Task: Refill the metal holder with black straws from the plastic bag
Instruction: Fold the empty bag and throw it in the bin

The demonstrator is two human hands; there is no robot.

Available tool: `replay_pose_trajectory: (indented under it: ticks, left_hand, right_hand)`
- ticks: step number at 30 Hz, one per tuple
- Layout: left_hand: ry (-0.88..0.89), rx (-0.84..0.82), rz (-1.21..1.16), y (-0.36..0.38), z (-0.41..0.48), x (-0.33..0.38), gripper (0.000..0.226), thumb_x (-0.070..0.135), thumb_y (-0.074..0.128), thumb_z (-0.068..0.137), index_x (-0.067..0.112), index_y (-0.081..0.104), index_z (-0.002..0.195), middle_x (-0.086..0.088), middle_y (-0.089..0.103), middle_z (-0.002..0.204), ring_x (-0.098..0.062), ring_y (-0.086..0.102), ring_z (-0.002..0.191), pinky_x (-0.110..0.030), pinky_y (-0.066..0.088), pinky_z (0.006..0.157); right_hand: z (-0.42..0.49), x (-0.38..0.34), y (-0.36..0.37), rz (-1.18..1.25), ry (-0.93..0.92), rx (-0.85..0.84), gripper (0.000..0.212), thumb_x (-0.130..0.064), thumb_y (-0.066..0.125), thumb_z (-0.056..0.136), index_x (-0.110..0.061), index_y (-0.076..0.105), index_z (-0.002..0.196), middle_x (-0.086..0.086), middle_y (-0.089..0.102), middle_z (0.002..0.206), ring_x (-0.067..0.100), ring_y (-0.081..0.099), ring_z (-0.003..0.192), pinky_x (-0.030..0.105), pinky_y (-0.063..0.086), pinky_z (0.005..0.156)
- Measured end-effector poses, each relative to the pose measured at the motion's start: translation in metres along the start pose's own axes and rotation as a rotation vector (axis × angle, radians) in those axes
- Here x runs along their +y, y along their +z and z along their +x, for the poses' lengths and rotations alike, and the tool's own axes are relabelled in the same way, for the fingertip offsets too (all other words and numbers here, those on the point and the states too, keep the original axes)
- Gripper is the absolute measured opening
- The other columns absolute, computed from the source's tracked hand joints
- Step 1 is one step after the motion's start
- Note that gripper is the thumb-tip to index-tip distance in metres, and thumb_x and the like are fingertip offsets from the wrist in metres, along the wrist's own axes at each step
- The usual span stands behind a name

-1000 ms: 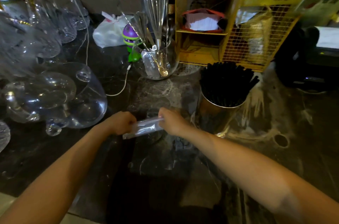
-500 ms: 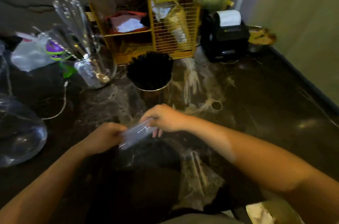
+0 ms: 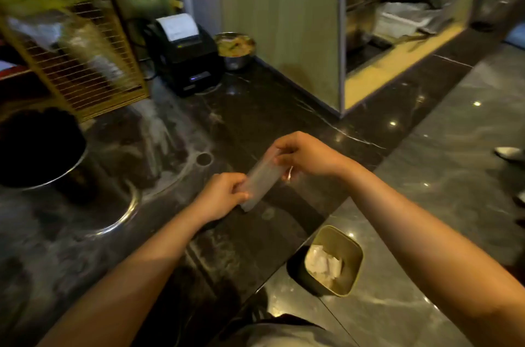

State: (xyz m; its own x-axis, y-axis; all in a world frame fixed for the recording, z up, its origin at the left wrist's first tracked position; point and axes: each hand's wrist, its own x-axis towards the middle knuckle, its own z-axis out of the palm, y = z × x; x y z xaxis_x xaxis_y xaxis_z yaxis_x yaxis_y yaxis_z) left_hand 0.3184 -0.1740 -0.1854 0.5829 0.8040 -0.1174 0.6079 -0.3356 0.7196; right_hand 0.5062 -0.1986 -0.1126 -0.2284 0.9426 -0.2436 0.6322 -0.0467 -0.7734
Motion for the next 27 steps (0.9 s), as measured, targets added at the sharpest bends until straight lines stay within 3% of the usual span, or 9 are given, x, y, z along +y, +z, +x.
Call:
replay_pose_trajectory:
  ticks: [2,4,8,11,17,21,24,27]
  left_hand:
    - [0.04,-0.025,0.015,0.021,0.015,0.02,0.012,0.006,0.063,0.075,0.009,0.057,0.065,-0.02,0.06,0.067,-0.022,0.054,0.065,-0.029,0.038,0.058]
    - [0.076,-0.047,-0.016,0.043,0.022,0.039,0.009,0.007,0.061,0.077,-0.002,0.061,0.078,-0.026,0.065,0.081,-0.027,0.057,0.073,-0.035,0.04,0.062]
    - [0.194,-0.12,-0.024,0.089,0.022,0.072,0.015,0.011,0.056,0.082,-0.003,0.061,0.085,-0.025,0.063,0.089,-0.032,0.057,0.08,-0.033,0.037,0.067]
    - [0.275,-0.158,0.032,0.119,0.017,0.085,0.016,0.012,0.054,0.082,0.001,0.059,0.093,-0.019,0.06,0.098,-0.032,0.055,0.09,-0.033,0.039,0.073]
    - [0.395,-0.227,0.216,0.153,0.041,0.099,0.018,0.016,0.051,0.084,0.005,0.06,0.095,-0.015,0.059,0.105,-0.031,0.05,0.101,-0.04,0.041,0.085]
    - [0.398,-0.239,0.265,0.2,0.049,0.114,0.015,0.013,0.049,0.085,0.002,0.058,0.09,-0.017,0.059,0.103,-0.032,0.051,0.099,-0.04,0.039,0.08]
    - [0.282,-0.318,0.297,0.249,0.063,0.117,0.018,0.012,0.047,0.086,0.001,0.057,0.098,-0.021,0.057,0.107,-0.035,0.051,0.102,-0.04,0.039,0.081]
    - [0.213,-0.344,0.32,0.299,0.081,0.104,0.017,0.009,0.051,0.083,0.0,0.061,0.093,-0.023,0.06,0.103,-0.037,0.054,0.098,-0.038,0.037,0.077]
  right_hand:
    - [-0.021,0.018,-0.014,-0.002,0.07,0.088,0.018,-0.002,0.051,0.086,-0.018,0.06,0.086,-0.004,0.06,0.071,0.006,0.061,0.051,0.021,0.053,0.051]
    - [-0.045,0.034,-0.022,0.017,0.144,0.162,0.015,0.0,0.051,0.086,-0.01,0.062,0.09,-0.002,0.06,0.068,0.005,0.061,0.049,0.019,0.053,0.048]
    - [-0.096,0.061,-0.024,0.053,0.275,0.317,0.02,0.005,0.049,0.086,-0.01,0.062,0.087,0.0,0.056,0.062,0.002,0.055,0.042,0.016,0.047,0.045]
    - [-0.13,0.082,-0.018,0.065,0.361,0.382,0.02,0.009,0.048,0.084,-0.002,0.063,0.09,-0.007,0.056,0.05,0.002,0.053,0.04,0.009,0.042,0.042]
    - [-0.165,0.132,-0.014,0.084,0.426,0.492,0.022,0.008,0.046,0.085,0.003,0.064,0.094,0.01,0.058,0.065,0.007,0.055,0.052,0.012,0.044,0.046]
    - [-0.179,0.175,-0.021,0.101,0.444,0.526,0.023,0.01,0.044,0.084,0.002,0.065,0.093,-0.003,0.054,0.06,0.005,0.053,0.049,0.008,0.042,0.047]
    - [-0.184,0.216,-0.022,0.068,0.444,0.477,0.022,0.005,0.048,0.083,-0.001,0.066,0.095,-0.008,0.054,0.063,0.009,0.052,0.058,0.01,0.039,0.054]
    - [-0.181,0.269,-0.006,0.072,0.442,0.441,0.019,-0.001,0.051,0.085,-0.002,0.065,0.097,0.013,0.067,0.08,0.023,0.059,0.073,0.028,0.044,0.068]
